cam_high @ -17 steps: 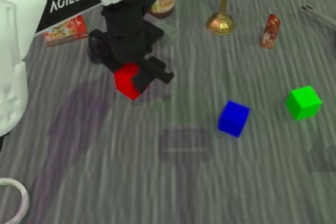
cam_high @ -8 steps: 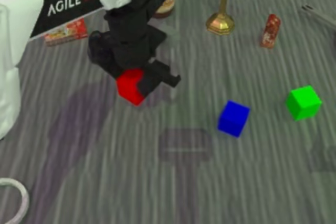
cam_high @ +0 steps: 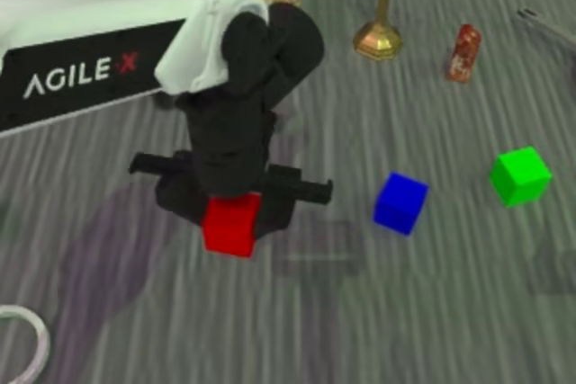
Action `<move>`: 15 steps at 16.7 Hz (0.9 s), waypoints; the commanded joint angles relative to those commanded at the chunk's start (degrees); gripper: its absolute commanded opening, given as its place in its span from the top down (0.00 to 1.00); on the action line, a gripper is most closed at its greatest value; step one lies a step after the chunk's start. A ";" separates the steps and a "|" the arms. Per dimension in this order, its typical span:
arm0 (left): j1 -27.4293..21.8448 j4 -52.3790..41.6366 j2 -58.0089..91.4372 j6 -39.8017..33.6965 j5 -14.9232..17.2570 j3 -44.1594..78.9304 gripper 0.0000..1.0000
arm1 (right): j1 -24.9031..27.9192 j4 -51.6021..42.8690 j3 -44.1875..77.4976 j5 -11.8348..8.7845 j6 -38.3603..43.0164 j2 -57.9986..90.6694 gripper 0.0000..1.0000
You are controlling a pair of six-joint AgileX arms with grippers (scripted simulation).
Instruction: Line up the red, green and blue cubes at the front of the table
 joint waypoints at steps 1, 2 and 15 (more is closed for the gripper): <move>-1.10 0.61 -2.29 -4.20 -0.11 -3.03 1.00 | 0.00 0.00 0.00 0.00 0.00 0.00 0.00; -2.11 1.27 -4.53 -7.89 -0.22 -5.85 1.00 | 0.00 0.00 0.00 0.00 0.00 0.00 0.00; -4.76 7.98 -10.68 -17.37 -0.65 -17.06 1.00 | 0.00 0.00 0.00 0.00 0.00 0.00 0.00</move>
